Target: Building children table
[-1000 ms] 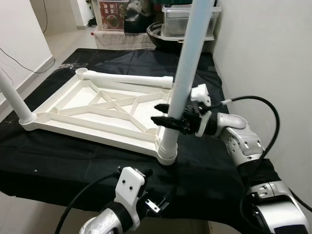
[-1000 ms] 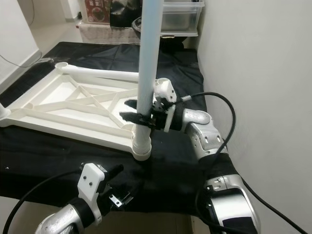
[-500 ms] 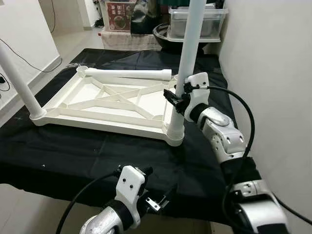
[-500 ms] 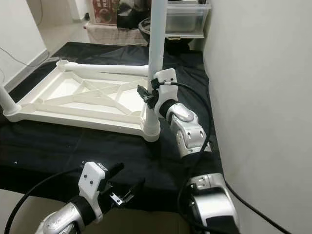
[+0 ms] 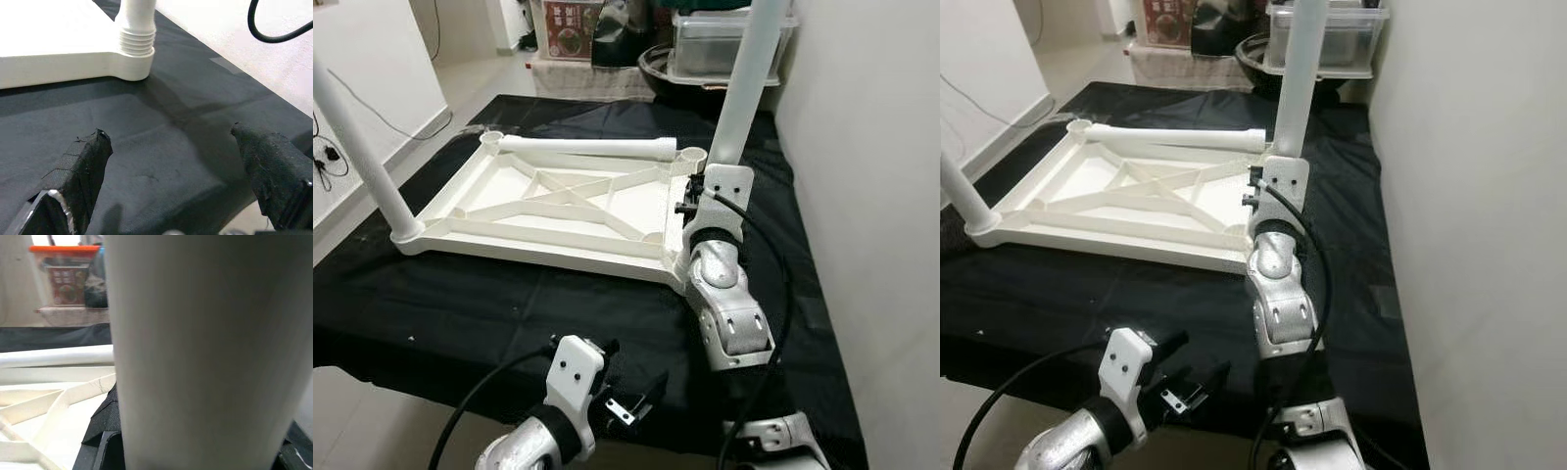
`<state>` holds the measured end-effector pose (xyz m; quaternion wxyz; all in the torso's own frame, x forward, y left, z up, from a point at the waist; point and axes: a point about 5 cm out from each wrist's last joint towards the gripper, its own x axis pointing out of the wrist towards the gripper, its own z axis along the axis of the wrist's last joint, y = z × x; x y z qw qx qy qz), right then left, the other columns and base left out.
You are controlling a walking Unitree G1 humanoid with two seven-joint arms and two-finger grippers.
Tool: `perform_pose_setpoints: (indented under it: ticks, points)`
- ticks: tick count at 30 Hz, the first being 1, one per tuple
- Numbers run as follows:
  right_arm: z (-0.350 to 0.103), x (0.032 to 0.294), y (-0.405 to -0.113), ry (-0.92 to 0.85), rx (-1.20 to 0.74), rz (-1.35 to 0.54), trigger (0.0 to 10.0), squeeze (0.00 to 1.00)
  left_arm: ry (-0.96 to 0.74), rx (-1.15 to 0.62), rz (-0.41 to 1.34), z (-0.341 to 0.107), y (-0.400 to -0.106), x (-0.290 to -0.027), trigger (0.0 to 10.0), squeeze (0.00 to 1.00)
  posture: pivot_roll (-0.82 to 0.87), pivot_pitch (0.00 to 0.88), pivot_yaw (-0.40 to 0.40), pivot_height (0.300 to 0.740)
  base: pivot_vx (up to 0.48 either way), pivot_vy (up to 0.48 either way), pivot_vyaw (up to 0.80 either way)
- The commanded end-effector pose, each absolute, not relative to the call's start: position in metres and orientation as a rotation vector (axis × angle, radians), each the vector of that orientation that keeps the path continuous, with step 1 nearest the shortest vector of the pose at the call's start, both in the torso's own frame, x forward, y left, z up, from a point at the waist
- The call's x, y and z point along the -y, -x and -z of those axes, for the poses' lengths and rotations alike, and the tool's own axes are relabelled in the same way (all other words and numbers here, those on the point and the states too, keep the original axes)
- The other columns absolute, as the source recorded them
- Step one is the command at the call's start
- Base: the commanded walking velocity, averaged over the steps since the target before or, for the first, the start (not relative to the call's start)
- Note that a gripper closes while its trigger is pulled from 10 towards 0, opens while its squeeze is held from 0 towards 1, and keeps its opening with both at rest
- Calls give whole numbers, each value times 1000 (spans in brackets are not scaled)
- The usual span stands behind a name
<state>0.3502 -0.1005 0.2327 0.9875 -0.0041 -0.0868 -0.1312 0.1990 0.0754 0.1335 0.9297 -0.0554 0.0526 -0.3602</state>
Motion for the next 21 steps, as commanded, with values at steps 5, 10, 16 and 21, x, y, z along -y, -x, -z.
perform_pose_setpoints:
  ticks: [5,10,16,21]
  points:
    - [-189,104,-340,-55,-97,666,10000,0,108,-114,729,-130,-200,-76,10000,0,70,133,-32,740,0,0,0]
    - [-189,93,-336,-132,-139,733,10000,0,108,-114,728,-129,-200,-76,10000,0,69,132,-32,740,0,0,0]
    - [-190,84,-335,-154,-172,720,10000,0,108,-113,727,-129,-201,-75,10000,0,68,132,-32,740,0,0,0]
    - [-188,80,-334,-141,-197,710,10000,0,108,-114,728,-129,-201,-75,10000,0,66,129,-30,740,0,0,0]
